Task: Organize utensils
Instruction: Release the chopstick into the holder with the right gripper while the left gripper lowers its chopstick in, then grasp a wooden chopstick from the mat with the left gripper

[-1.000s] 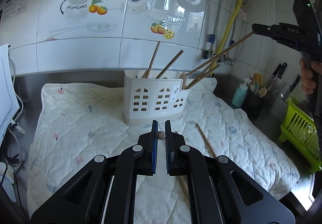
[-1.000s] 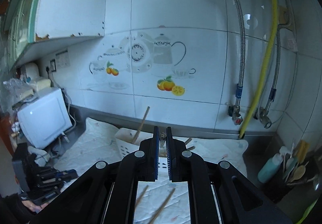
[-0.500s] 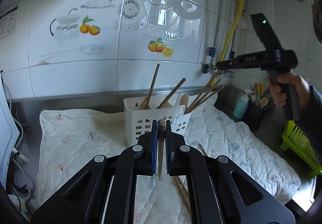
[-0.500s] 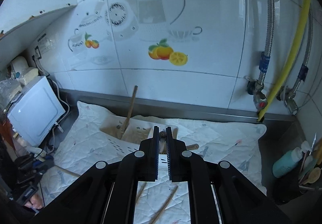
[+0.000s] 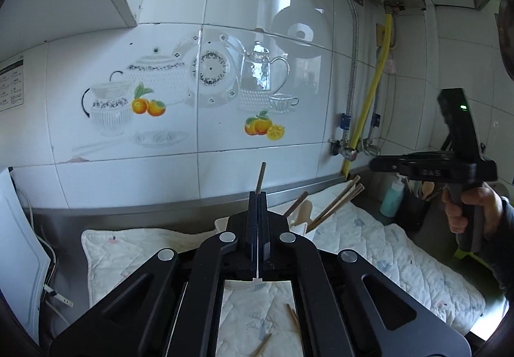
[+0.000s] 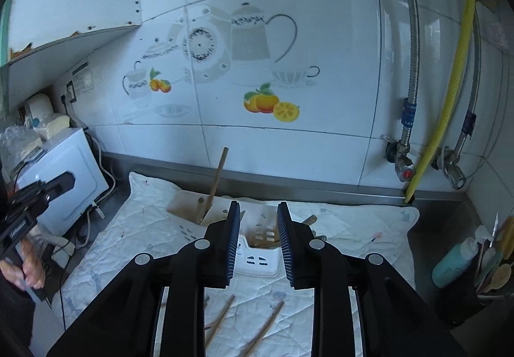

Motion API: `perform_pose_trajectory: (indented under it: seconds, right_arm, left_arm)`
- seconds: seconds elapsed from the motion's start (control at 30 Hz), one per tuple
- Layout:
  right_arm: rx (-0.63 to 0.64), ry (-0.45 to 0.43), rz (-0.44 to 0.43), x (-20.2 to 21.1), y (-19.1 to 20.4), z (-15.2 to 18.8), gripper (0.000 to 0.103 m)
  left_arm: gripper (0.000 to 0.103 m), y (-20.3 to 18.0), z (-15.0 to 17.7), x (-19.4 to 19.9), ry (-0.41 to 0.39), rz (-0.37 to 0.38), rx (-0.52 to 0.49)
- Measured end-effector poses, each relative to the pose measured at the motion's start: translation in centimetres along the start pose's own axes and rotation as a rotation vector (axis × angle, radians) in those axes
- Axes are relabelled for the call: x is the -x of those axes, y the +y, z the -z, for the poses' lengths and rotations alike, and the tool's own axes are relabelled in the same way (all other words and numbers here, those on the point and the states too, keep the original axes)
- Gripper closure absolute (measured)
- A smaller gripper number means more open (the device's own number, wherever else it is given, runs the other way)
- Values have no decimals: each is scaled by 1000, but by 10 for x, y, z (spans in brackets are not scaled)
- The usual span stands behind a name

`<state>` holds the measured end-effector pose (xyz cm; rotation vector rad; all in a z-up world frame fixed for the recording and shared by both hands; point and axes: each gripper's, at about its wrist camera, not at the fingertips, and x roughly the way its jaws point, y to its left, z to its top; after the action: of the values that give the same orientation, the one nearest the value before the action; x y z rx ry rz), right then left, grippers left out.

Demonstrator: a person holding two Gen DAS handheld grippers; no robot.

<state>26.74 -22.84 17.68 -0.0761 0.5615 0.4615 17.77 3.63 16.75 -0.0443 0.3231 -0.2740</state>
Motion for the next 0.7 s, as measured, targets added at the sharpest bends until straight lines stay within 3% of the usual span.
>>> perform_pose_trajectory:
  seconds: [0.2, 0.4, 0.47, 0.53, 0.57, 0.7]
  right_arm:
    - [33, -39, -56, 24, 20, 20, 64]
    - [51, -51, -135, 38, 44, 48, 62]
    - [55, -50, -162, 41, 53, 59, 61]
    - [53, -46, -191, 44, 60, 69, 60]
    - [55, -42, -201, 44, 64, 74, 60]
    - [47, -30, -232, 46, 74, 94, 60]
  left_arm:
    - [103, 11, 37, 11, 104, -9, 5]
    - [100, 25, 101, 29, 257, 8, -32]
    - [96, 29, 125, 34, 311, 14, -31]
    - [77, 33, 146, 39, 353, 20, -28]
    - [73, 35, 158, 42, 372, 22, -27]
    - [70, 42, 196, 49, 450, 11, -39]
